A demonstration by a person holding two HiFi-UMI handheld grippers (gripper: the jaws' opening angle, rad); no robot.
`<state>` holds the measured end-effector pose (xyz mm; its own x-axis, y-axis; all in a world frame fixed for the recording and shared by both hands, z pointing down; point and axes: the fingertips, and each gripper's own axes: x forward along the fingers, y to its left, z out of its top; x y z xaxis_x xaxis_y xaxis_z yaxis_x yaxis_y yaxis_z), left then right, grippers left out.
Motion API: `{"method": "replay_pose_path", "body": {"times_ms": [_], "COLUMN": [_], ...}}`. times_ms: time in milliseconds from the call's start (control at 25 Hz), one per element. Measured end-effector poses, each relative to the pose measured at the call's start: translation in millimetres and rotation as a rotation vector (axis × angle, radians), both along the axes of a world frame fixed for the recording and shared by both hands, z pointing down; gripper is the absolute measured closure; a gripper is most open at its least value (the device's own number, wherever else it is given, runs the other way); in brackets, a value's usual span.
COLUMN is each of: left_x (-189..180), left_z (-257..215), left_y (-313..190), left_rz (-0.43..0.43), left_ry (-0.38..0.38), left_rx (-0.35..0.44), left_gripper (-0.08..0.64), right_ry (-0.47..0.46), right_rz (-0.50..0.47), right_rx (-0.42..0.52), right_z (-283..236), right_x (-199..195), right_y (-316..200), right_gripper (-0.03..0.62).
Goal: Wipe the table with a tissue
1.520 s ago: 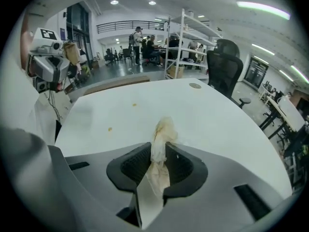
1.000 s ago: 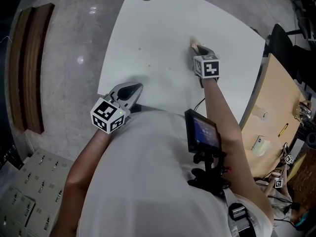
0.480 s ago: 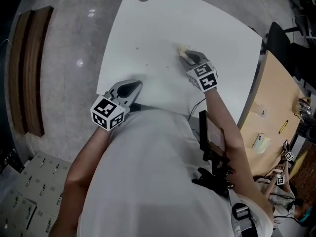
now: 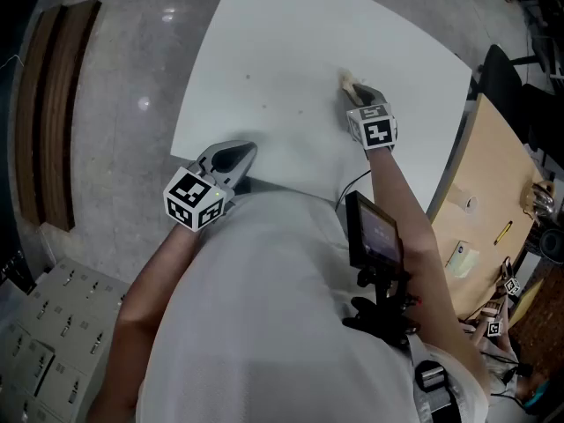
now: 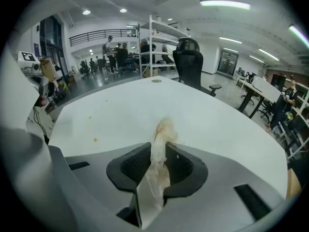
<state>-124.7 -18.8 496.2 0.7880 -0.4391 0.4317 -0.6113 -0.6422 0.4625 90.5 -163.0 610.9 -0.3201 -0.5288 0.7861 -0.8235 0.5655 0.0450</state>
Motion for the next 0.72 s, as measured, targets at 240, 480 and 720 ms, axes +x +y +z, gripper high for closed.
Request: {"method": "replay_pose_path", "body": {"times_ms": [240,480,720], "left_x": [-6,-3,2], "left_z": [2,3,4], "left_y": [5,8,8], "left_rz": [-0.05,-0.057,-0.039], "left_ry": [-0.006,-0.002,-0.005], "left_rx": [-0.004,-0.004,-0.009], "left_gripper": [0.552,0.552,0.552], "right_ry": [0.024,-0.044,-0.067], "right_rz": [-0.082,-0.277,-0.526], "right_rx": [-0.023,-0.039,-0.06], "right_z": [8,6,5], "right_x": [-36,-97,-145], "right_y": [8,54,115], "right_gripper": [0.499,0.499,0.499]}}
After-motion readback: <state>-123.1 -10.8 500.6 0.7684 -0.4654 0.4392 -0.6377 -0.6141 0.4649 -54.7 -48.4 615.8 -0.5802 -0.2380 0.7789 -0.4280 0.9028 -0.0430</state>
